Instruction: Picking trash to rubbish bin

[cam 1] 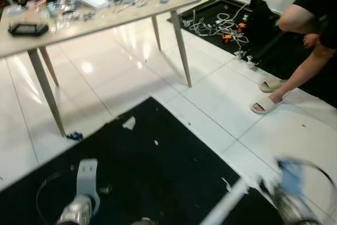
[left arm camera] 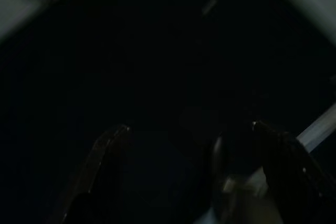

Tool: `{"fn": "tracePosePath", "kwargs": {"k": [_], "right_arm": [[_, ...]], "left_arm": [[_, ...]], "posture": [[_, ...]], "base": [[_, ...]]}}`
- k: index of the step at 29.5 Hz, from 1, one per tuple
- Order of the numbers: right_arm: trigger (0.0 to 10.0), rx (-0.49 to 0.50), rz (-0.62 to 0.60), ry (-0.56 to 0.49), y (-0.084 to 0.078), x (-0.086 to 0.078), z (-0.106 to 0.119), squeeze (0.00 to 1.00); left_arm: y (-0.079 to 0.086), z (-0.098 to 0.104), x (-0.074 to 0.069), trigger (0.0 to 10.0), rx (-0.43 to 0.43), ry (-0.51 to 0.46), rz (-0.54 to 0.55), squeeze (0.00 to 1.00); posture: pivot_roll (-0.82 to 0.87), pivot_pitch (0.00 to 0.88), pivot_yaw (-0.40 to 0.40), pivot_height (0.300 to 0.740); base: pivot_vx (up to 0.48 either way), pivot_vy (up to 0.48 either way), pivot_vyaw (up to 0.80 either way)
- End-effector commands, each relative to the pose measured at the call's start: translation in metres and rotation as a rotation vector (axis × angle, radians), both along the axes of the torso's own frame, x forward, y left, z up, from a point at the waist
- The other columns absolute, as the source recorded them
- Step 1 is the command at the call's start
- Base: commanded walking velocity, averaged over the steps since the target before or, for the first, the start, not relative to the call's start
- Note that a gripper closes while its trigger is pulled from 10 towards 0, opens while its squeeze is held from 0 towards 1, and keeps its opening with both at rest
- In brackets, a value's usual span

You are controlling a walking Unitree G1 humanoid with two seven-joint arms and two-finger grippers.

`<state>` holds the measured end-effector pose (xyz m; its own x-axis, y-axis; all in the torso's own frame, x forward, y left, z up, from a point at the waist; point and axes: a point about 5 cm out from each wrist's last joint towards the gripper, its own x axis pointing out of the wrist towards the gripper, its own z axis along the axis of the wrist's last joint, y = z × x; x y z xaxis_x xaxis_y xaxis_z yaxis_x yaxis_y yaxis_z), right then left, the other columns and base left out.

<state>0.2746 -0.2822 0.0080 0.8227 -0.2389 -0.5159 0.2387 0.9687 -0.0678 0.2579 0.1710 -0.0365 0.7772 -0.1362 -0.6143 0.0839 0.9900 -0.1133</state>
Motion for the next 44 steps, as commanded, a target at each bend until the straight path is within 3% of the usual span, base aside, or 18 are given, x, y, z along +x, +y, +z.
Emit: {"fn": "tracePosePath", "kwargs": {"k": [1, 2, 4, 6, 7, 8, 9, 15, 20, 24, 29, 32, 37, 38, 40, 42, 43, 44], "right_arm": [[10.0, 0.019, 0.044, 0.040, 0.015, -0.006, -0.013, 0.00], [10.0, 0.019, 0.044, 0.040, 0.015, -0.006, -0.013, 0.00], [10.0, 0.050, 0.136, -0.012, 0.044, 0.008, -0.009, 0.00], [10.0, 0.058, 0.169, -0.018, 0.054, 0.011, -0.009, 0.00], [10.0, 0.012, 0.271, 0.007, 0.070, 0.012, -0.012, 0.00], [10.0, 0.012, 0.271, 0.007, 0.070, 0.012, -0.012, 0.00], [10.0, -0.047, 0.338, 0.029, 0.077, 0.012, -0.014, 0.00], [10.0, 0.083, 0.259, 0.013, 0.073, 0.009, -0.017, 0.00], [10.0, 0.063, 0.253, 0.009, 0.071, 0.009, -0.016, 0.00], [10.0, -0.011, 0.341, -0.020, 0.078, 0.016, -0.009, 0.00], [10.0, -0.060, 0.537, -0.119, 0.104, 0.032, 0.009, 0.00], [10.0, -0.216, 0.724, -0.101, 0.122, 0.036, 0.013, 0.00], [10.0, -0.199, 0.745, -0.167, 0.129, 0.049, 0.029, 0.00], [8.4, -0.238, 0.788, -0.219, 0.134, 0.059, 0.044, 0.00], [8.8, -0.238, 0.807, -0.208, 0.137, 0.059, 0.042, 0.00], [8.3, -0.199, 0.819, -0.156, 0.137, 0.053, 0.033, 0.00], [10.0, -0.190, 0.836, -0.124, 0.137, 0.048, 0.026, 0.00], [10.0, -0.195, 0.846, -0.097, 0.137, 0.043, 0.019, 0.00]], "left_arm": [[-0.014, -0.003, -0.003, 10.0, -0.008, 0.000, -0.066, 0.00], [-0.014, -0.003, -0.003, 10.0, -0.008, 0.000, -0.066, 0.00], [-0.034, -0.001, -0.002, 10.0, 0.035, -0.032, -0.197, 0.00], [-0.036, -0.001, -0.002, 10.0, 0.051, -0.035, -0.229, 0.00], [-0.034, -0.002, -0.003, 10.0, 0.030, -0.019, -0.216, 0.00], [-0.034, -0.002, -0.003, 10.0, 0.030, -0.019, -0.216, 0.00], [-0.028, -0.004, -0.005, 10.0, -0.035, 0.014, -0.171, 0.00], [-0.030, -0.011, -0.014, 10.0, -0.128, 0.073, -0.163, 0.00], [-0.031, -0.012, -0.016, 10.0, -0.161, 0.088, -0.161, 0.00], [-0.030, -0.012, -0.016, 10.0, -0.157, 0.093, -0.176, 0.00], [-0.029, -0.012, -0.016, 10.0, -0.151, 0.094, -0.189, 0.00], [-0.030, -0.011, -0.016, 10.0, -0.142, 0.092, -0.202, 0.00], [-0.030, -0.010, -0.014, 10.0, -0.109, 0.085, -0.225, 0.00], [-0.028, -0.011, -0.015, 10.0, -0.111, 0.084, -0.205, 0.00], [-0.026, -0.011, -0.015, 10.0, -0.129, 0.086, -0.181, 0.00], [-0.025, -0.012, -0.016, 10.0, -0.139, 0.090, -0.167, 0.00], [-0.026, -0.013, -0.018, 10.0, -0.133, 0.093, -0.174, 0.00], [-0.026, -0.013, -0.018, 10.0, -0.134, 0.095, -0.174, 0.00]], "posture": [[-0.01, 0.107, 0.068, 0.740], [-0.01, 0.107, 0.068, 0.740], [-0.01, 0.102, 0.067, 0.740], [-0.01, 0.102, 0.067, 0.740], [-0.02, 0.102, 0.069, 0.740], [-0.02, 0.102, 0.069, 0.740], [-0.02, 0.102, 0.069, 0.740], [-0.03, 0.100, 0.075, 0.740], [-0.03, 0.107, 0.088, 0.740], [-0.03, 0.113, 0.094, 0.740], [-0.04, 0.118, 0.102, 0.740], [-0.04, 0.115, 0.102, 0.740], [-0.04, 0.113, 0.097, 0.740], [-0.04, 0.095, 0.088, 0.740], [-0.03, 0.107, 0.082, 0.740], [-0.02, 0.111, 0.086, 0.740], [-0.02, 0.111, 0.089, 0.740], [-0.02, 0.111, 0.089, 0.740]], "base": [[0.000, 0.000, 0.71], [0.000, 0.000, 0.71], [0.000, 0.000, 0.27], [0.000, 0.000, 0.00], [0.000, 0.000, 0.00], [0.000, 0.000, 0.00], [0.000, 0.000, 0.00], [0.000, 0.000, 0.00], [0.000, 0.000, 0.00], [0.000, 0.000, 0.00], [0.000, 0.000, 0.00], [0.000, 0.000, 0.00], [0.000, 0.000, 0.00], [0.000, 0.000, 0.00], [0.000, 0.000, 0.00], [0.000, 0.000, 0.00], [0.000, 0.000, 0.00], [0.000, 0.000, 0.00]]}}
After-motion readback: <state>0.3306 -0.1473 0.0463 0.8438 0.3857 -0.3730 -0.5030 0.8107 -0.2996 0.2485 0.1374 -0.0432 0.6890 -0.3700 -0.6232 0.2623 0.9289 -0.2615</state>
